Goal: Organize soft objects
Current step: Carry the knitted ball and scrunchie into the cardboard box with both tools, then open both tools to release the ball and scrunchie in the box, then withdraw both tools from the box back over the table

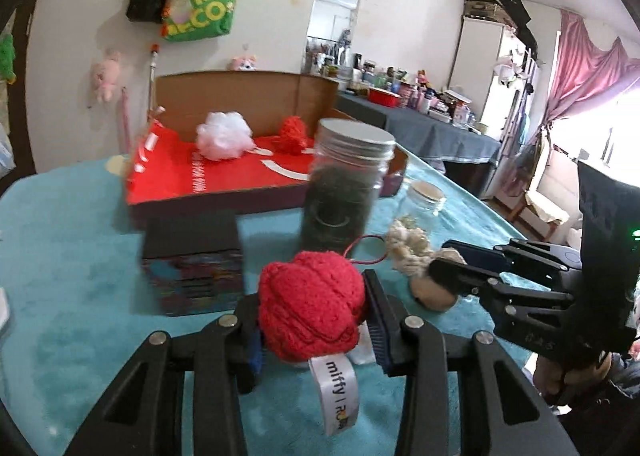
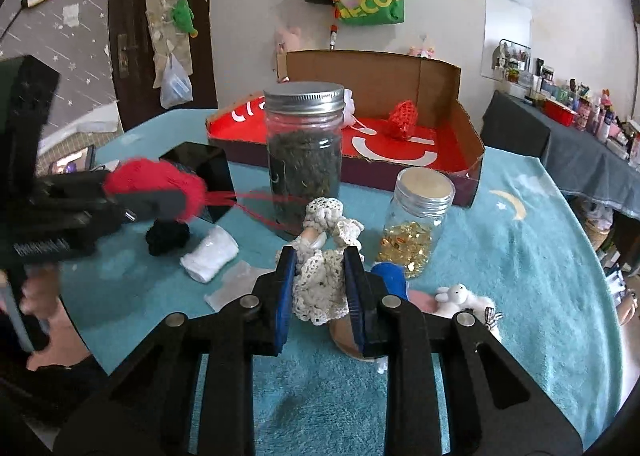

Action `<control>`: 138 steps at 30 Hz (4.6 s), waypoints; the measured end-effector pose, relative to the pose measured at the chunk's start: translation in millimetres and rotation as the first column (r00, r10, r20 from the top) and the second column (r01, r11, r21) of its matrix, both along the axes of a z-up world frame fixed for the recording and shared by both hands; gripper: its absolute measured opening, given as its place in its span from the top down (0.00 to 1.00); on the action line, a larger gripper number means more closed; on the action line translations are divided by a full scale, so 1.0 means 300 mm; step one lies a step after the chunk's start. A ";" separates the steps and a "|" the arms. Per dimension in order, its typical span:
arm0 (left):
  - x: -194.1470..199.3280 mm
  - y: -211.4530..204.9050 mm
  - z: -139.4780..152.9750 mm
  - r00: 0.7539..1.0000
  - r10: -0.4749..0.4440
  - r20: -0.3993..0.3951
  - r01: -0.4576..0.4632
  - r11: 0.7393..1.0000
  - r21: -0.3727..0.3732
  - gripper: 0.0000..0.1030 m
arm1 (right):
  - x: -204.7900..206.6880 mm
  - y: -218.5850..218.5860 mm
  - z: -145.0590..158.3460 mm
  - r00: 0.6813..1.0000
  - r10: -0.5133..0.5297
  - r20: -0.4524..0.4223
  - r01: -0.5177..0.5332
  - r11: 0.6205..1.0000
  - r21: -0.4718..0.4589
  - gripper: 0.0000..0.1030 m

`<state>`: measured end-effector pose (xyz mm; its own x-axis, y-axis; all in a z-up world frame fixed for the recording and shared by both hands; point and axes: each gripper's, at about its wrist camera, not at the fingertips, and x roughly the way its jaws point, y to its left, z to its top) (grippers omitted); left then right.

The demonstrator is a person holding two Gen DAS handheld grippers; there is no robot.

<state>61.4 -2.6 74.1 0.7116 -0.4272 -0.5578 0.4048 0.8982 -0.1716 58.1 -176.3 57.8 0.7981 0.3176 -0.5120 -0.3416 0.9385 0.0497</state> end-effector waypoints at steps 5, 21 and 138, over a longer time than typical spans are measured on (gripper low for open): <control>0.037 -0.028 -0.027 1.000 -0.010 -0.022 0.009 1.000 -0.022 0.59 | 0.005 0.011 0.002 1.000 0.015 -0.007 -0.015 1.000 0.005 0.78; 0.024 0.106 -0.010 0.998 0.054 -0.036 -0.056 0.997 -0.046 0.59 | 0.016 -0.050 0.006 0.999 -0.015 -0.036 0.017 0.998 0.059 0.78; 0.948 0.102 0.072 0.936 0.224 -0.271 -0.151 0.952 0.268 0.17 | 1.037 0.011 0.090 0.937 -0.180 -0.298 0.046 0.913 -0.406 0.37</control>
